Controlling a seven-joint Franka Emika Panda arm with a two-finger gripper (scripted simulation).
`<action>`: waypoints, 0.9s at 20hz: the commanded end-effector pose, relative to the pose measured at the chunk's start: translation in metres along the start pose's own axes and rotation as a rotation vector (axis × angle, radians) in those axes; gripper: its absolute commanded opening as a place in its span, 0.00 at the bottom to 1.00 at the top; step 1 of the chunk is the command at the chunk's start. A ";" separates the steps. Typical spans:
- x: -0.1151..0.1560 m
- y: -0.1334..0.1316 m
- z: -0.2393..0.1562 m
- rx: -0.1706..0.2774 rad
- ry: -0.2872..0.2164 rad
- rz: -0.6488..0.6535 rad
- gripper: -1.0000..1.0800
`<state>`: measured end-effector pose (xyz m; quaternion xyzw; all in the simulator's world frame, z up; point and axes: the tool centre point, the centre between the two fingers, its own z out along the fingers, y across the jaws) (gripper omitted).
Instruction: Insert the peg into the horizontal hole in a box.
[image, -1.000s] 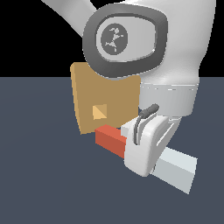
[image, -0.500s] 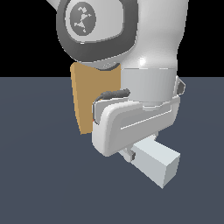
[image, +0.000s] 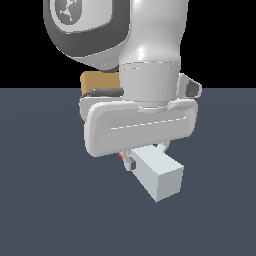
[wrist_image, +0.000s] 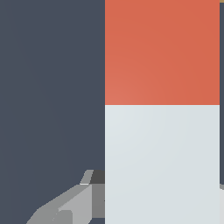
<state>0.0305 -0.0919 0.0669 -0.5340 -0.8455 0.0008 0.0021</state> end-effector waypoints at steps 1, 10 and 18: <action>0.003 -0.002 -0.005 -0.004 -0.002 0.031 0.00; 0.006 -0.003 -0.008 -0.004 -0.003 0.058 0.00; 0.006 -0.002 -0.010 -0.007 -0.004 0.059 0.00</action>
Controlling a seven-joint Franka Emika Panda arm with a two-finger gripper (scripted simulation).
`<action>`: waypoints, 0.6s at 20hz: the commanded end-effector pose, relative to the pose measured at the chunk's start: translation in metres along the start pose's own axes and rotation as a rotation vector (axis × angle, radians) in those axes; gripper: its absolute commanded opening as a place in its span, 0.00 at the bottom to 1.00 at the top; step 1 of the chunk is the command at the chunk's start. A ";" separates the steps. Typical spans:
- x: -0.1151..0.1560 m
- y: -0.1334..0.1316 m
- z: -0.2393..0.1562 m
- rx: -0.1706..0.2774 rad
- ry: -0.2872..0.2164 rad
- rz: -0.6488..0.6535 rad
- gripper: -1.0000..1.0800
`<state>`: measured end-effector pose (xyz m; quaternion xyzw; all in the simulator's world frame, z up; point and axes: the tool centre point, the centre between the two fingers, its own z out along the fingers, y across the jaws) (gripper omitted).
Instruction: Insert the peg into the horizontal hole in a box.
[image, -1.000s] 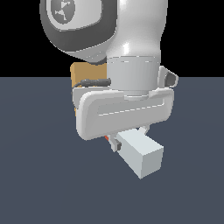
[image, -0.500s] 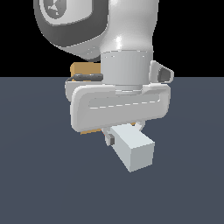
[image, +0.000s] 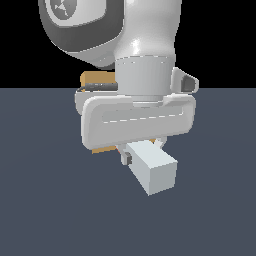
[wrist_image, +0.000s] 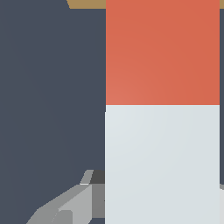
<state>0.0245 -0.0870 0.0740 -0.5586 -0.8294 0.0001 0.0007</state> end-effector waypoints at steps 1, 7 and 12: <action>0.000 0.000 0.000 0.000 0.000 0.000 0.00; 0.011 0.000 0.000 0.000 0.000 0.000 0.00; 0.038 -0.001 -0.001 -0.001 -0.001 0.000 0.00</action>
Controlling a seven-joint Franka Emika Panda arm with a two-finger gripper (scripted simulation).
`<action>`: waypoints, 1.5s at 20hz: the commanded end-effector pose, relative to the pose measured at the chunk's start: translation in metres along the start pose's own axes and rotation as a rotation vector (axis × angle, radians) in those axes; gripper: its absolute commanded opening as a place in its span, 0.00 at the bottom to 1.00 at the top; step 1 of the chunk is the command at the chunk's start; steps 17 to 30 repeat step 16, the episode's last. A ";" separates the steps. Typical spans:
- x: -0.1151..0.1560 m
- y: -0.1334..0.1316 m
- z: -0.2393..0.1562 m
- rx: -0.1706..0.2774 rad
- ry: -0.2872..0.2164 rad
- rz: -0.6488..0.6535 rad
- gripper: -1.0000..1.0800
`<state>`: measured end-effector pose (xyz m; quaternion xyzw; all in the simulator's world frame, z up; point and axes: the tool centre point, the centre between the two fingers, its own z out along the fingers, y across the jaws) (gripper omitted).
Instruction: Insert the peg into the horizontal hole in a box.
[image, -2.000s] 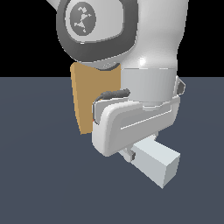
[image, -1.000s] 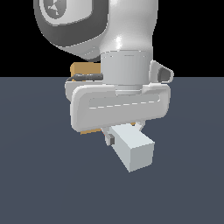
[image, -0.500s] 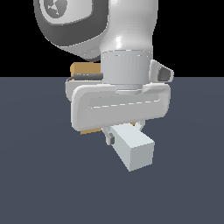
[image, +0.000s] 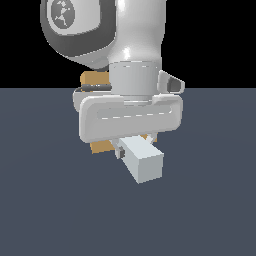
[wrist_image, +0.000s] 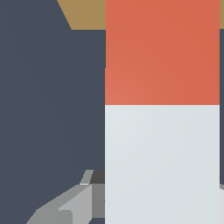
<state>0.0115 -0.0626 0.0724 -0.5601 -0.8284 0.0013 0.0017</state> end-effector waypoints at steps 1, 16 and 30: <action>0.019 0.002 -0.003 -0.005 -0.001 -0.004 0.00; 0.099 0.003 -0.004 -0.007 -0.003 -0.004 0.00; 0.099 0.003 -0.004 -0.007 -0.003 -0.004 0.00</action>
